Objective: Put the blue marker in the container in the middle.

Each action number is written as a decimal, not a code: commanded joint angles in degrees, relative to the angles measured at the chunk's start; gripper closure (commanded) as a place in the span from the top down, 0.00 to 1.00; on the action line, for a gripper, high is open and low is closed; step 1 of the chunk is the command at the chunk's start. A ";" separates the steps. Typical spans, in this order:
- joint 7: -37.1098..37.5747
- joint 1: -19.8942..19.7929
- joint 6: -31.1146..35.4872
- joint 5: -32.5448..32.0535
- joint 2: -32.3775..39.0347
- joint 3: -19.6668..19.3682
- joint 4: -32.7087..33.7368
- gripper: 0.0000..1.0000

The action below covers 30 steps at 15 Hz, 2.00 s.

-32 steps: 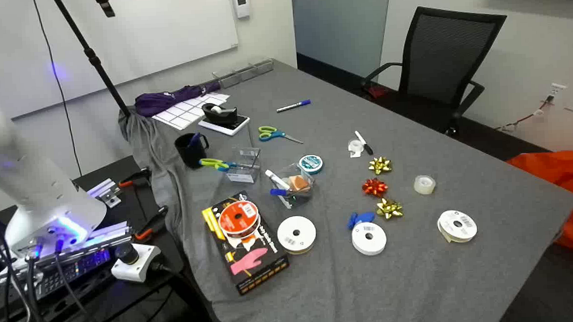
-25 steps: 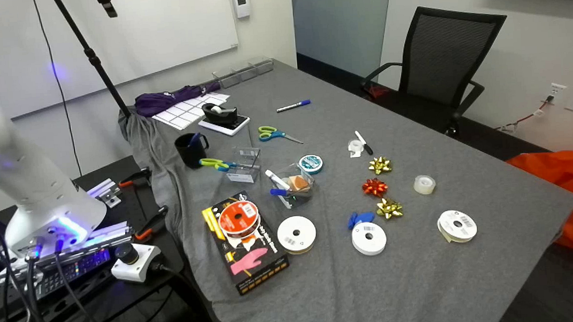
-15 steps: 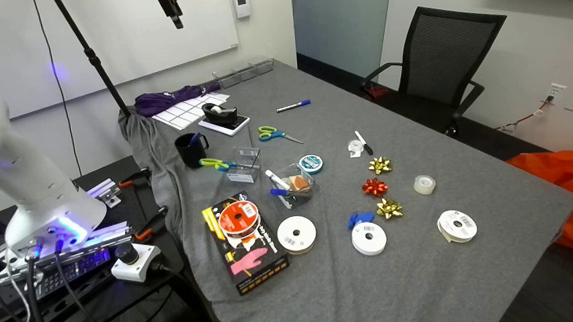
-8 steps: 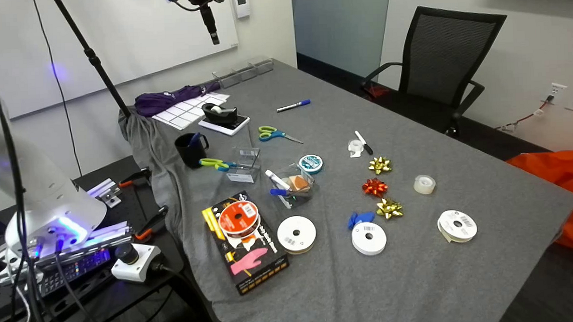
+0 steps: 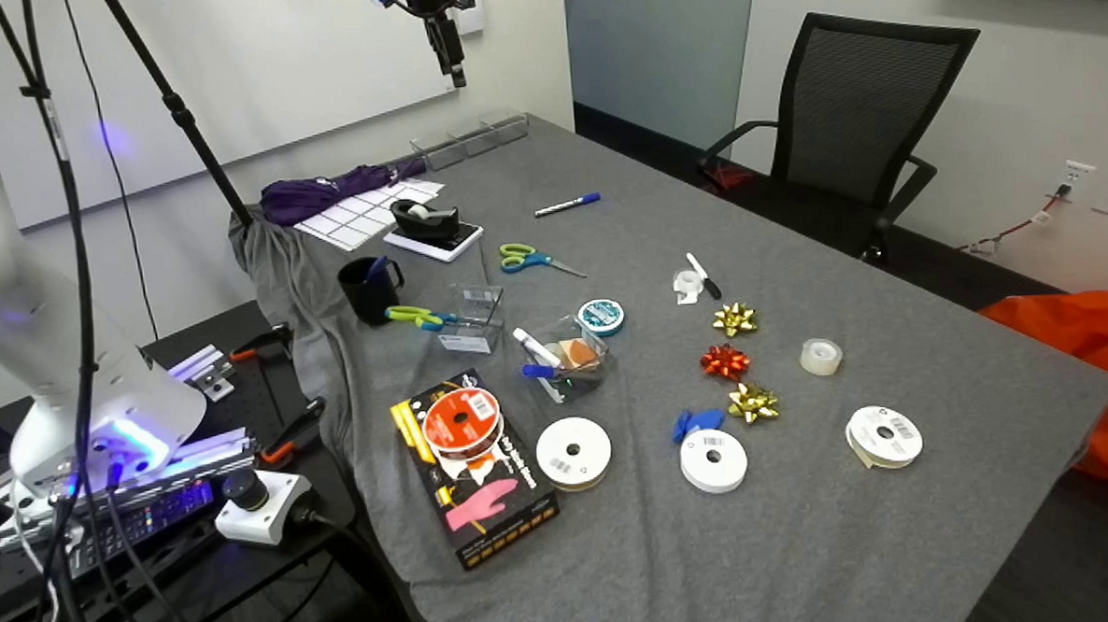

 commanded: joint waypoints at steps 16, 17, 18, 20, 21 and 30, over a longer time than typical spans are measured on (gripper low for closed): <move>-5.89 4.02 55.78 1.94 22.86 -14.40 -0.99 1.00; -5.67 4.79 56.70 2.56 24.45 -15.51 0.07 1.00; -5.58 5.53 57.03 3.13 25.76 -16.50 1.04 1.00; -5.06 7.25 55.63 4.18 28.44 -18.45 3.83 1.00; -4.30 8.43 54.59 4.59 29.82 -19.82 5.51 1.00; 6.08 13.61 48.39 5.91 41.22 -27.85 17.22 1.00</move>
